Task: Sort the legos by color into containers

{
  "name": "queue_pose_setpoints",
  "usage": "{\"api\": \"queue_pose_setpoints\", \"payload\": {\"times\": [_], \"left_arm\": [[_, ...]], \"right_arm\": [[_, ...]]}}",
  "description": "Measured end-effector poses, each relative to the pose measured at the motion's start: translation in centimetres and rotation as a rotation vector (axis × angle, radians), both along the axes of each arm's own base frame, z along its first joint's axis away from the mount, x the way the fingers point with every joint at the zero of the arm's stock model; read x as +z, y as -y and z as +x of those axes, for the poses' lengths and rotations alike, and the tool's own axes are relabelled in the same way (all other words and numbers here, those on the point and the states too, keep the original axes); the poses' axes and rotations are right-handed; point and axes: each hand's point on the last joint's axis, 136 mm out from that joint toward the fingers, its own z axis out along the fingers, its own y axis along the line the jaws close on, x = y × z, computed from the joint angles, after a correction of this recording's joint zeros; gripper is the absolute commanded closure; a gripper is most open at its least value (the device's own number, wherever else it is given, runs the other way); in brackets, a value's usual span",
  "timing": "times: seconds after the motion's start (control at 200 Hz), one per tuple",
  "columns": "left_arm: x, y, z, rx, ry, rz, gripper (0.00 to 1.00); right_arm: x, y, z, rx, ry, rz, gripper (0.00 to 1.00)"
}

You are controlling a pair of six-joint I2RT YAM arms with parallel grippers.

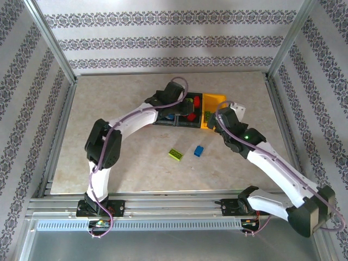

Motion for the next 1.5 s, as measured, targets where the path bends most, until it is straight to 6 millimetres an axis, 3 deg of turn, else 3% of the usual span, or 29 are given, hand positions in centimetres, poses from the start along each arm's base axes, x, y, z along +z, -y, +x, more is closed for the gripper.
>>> {"api": "queue_pose_setpoints", "payload": {"times": [0.12, 0.305, 0.48, 0.67, 0.799, 0.949, 1.319, 1.499], "left_arm": [[1.0, 3.1, 1.4, -0.045, 0.037, -0.028, 0.66], [1.8, 6.2, 3.3, -0.084, 0.074, -0.051, 0.66], [0.2, 8.4, 3.8, -0.126, 0.060, -0.039, 0.63], [-2.0, 10.2, 3.6, -0.158, 0.031, -0.017, 0.61], [-3.1, 10.2, 3.4, -0.165, 0.009, -0.002, 0.55], [-2.9, 10.3, 3.3, -0.170, 0.012, -0.001, 0.46], [-2.1, 10.4, 3.2, -0.182, 0.021, -0.001, 0.35], [0.8, 8.8, 2.5, -0.157, 0.056, 0.025, 0.31]], "right_arm": [[0.5, 1.3, -0.9, -0.036, 0.033, 0.011, 0.02], [0.9, 2.7, -2.3, -0.069, 0.083, 0.036, 0.02], [1.7, 3.3, -2.8, -0.087, 0.124, 0.054, 0.02], [1.0, 3.7, -3.3, -0.093, 0.139, 0.062, 0.02], [0.9, 4.1, -3.5, -0.103, 0.156, 0.073, 0.02], [1.3, 4.2, -3.5, -0.103, 0.181, 0.095, 0.02], [1.0, 3.4, -3.2, -0.071, 0.169, 0.116, 0.02], [0.7, 2.7, -2.8, -0.049, 0.158, 0.132, 0.02]]}}
